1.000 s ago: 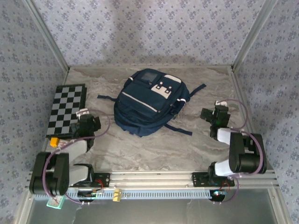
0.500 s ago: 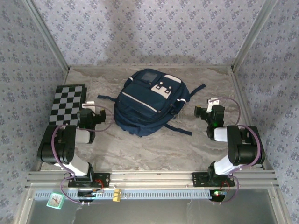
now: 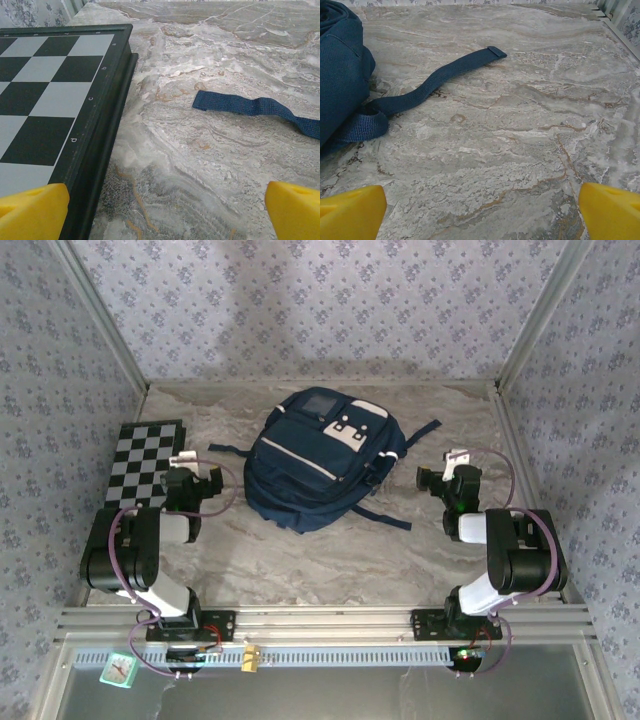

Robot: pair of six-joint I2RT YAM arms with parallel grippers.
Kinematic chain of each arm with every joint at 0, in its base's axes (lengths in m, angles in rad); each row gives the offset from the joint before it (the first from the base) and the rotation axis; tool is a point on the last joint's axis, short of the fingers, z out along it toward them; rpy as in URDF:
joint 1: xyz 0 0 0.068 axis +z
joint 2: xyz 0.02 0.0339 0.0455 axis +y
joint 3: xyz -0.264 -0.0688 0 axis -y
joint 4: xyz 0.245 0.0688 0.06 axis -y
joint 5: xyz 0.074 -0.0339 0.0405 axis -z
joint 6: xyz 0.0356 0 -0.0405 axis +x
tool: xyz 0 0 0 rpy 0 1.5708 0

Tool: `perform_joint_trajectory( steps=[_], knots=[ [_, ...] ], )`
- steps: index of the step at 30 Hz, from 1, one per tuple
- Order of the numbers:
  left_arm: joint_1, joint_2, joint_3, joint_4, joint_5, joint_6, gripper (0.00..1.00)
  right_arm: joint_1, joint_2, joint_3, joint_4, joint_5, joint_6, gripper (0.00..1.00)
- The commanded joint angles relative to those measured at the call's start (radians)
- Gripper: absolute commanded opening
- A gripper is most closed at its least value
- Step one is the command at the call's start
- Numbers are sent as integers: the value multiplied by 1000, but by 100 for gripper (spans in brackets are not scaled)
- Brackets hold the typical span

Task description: Pack books, pencil case, and school supplies into a backpack

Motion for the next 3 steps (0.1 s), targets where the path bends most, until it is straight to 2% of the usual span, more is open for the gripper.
perform_joint_trajectory(
  steps=[1, 3],
  knots=[
    [2, -9, 13, 17, 19, -11, 100, -5, 8, 6, 22, -13, -19, 100],
    [3, -10, 13, 16, 25, -10, 100, -5, 6, 2, 28, -12, -19, 100]
  ],
)
